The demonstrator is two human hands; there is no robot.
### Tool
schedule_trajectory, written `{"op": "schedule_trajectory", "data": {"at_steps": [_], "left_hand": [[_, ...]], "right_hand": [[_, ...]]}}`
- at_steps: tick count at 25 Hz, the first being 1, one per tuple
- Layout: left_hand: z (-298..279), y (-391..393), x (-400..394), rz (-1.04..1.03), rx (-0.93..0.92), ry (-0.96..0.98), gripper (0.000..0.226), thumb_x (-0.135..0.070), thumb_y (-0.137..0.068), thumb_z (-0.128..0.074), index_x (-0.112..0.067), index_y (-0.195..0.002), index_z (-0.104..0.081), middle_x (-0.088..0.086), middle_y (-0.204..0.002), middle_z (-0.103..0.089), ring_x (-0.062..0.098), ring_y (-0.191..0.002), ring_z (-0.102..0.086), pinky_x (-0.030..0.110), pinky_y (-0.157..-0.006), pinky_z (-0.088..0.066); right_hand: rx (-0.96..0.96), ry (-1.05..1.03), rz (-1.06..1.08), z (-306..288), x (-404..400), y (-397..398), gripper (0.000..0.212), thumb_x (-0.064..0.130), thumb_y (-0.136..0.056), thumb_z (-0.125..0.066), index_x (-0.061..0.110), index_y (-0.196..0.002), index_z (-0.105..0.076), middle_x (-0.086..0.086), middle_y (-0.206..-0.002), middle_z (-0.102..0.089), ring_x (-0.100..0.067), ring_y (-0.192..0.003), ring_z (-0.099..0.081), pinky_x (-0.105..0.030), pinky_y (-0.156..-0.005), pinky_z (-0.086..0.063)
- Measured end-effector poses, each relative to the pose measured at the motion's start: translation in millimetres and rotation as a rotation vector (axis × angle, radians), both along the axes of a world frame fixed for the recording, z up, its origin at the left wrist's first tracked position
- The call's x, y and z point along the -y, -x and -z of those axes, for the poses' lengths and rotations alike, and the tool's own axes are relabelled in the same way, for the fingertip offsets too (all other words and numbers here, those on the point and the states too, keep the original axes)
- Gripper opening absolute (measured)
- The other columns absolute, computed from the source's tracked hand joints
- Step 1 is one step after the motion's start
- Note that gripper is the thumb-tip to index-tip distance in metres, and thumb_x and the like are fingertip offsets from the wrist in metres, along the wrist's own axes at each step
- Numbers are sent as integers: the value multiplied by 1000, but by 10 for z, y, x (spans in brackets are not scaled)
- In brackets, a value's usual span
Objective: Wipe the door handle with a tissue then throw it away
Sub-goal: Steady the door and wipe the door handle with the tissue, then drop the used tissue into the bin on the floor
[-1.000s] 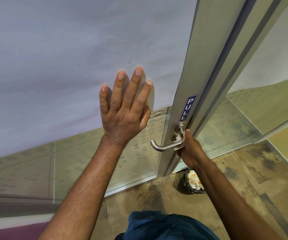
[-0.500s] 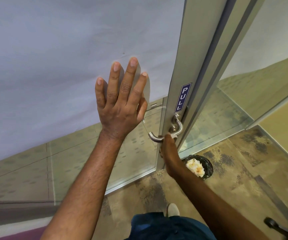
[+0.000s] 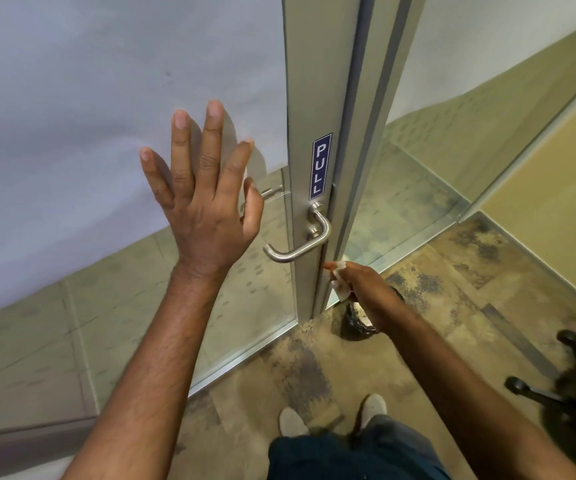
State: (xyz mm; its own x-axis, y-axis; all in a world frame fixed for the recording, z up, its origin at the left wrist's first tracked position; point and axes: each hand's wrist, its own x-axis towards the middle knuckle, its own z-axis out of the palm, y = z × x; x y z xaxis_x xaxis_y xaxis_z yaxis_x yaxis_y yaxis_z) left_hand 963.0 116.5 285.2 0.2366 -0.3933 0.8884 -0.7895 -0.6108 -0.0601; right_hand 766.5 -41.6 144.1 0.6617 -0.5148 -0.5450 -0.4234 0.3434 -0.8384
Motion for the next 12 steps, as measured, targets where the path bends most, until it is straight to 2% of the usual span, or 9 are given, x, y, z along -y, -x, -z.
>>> {"op": "schedule_trajectory", "data": {"at_steps": [2, 4, 7, 9, 10, 12], "left_hand": [[97, 158, 81, 57, -65, -63, 39, -17, -95, -65, -19, -134, -67, 15, -168, -45, 43, -158, -24, 53, -133, 11], [254, 379, 237, 126, -138, -115, 36, -16, -96, -63, -18, -132, -68, 16, -168, -44, 43, -158, -28, 60, -133, 4], [569, 815, 575, 216, -292, -171, 33, -16, -96, -61, -16, -128, -71, 14, -167, -46, 39, -158, -35, 69, -129, -12], [827, 1153, 849, 286, -418, -202, 34, -14, -94, -61, -14, -126, -74, 13, -164, -50, 38, -156, -40, 69, -129, -18], [967, 1294, 953, 317, -481, -229, 34, -14, -94, -59, -13, -125, -74, 12, -163, -51, 38, -155, -42, 68, -129, -20], [1280, 1561, 1185, 358, -629, -301, 34, -16, -96, -56, -12, -125, -74, 11, -163, -52, 37, -154, -45, 66, -130, -24]], "right_hand": [[23, 23, 64, 61, 192, 149, 18, 15, -98, -59, 18, -111, -72, -13, -105, -76, -21, -88, -68, -33, -76, -52], [35, 17, 141, 130, 381, 314, 11, 5, -95, -66, 10, -106, -66, -22, -107, -74, -27, -87, -71, -39, -78, -56], [12, -42, 213, 271, 709, 594, 11, -2, -91, -70, -1, -102, -69, -28, -106, -71, -33, -94, -68, -46, -92, -55], [-14, -83, 237, 399, 967, 793, 16, 0, -92, -69, -8, -106, -71, -26, -106, -73, -28, -93, -69, -41, -94, -57], [-18, -112, 249, 461, 1070, 868, 12, -1, -94, -65, -7, -102, -72, -22, -103, -74, -24, -90, -70, -35, -91, -59], [-38, -173, 288, 604, 1310, 1031, 19, -7, -96, -54, -3, -94, -73, -16, -99, -74, -18, -87, -71, -28, -85, -61]]}}
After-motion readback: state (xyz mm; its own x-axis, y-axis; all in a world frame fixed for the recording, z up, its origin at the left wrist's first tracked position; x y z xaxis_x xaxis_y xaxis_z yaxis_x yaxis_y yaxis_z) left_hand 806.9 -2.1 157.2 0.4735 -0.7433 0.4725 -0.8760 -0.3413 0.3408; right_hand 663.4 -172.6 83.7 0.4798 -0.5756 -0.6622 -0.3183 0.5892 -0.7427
